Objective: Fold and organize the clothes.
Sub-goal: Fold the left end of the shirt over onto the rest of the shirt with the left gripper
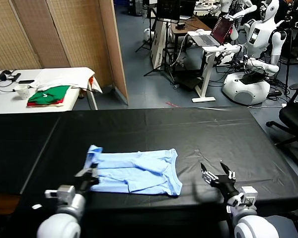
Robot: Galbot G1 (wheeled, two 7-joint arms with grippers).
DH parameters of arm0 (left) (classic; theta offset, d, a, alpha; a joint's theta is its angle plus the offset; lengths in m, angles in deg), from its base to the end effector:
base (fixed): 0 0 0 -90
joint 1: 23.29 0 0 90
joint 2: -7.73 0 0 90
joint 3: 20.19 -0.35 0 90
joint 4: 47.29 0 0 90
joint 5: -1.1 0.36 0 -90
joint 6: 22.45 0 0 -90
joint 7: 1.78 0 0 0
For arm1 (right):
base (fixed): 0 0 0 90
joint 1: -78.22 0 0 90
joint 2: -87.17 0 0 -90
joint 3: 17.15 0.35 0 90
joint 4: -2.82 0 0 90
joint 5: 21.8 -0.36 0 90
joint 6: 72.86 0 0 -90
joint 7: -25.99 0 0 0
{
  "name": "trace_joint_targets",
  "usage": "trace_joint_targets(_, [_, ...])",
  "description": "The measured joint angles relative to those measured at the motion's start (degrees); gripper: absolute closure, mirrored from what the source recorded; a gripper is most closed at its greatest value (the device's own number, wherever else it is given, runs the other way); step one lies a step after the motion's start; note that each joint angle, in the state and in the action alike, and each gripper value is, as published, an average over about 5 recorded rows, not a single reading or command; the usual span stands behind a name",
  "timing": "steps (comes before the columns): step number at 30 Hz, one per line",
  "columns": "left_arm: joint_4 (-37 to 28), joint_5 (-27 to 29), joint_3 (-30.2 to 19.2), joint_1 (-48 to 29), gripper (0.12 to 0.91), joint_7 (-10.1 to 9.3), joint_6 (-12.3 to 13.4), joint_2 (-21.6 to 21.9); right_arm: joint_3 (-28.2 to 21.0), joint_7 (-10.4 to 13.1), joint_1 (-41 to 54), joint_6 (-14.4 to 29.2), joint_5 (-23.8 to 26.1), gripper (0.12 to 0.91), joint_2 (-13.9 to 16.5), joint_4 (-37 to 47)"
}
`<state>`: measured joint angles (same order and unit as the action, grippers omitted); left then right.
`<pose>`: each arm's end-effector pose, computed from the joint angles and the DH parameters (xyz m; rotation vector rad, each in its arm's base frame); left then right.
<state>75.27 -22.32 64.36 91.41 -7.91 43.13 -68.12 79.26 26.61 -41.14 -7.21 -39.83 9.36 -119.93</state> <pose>0.2082 0.0103 -0.2703 -0.2296 -2.7733 0.2323 0.1913 -0.0658 -0.2736 0.0419 -2.7822 -0.0934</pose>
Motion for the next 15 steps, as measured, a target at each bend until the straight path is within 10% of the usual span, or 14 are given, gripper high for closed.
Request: trace_joint_targets(15, [-3.51, -9.83, -12.67, -8.23, 0.863, -1.41, -1.10, -6.23, -0.37, -0.13, -0.25, 0.34, 2.16, 0.118, -1.11, 1.14])
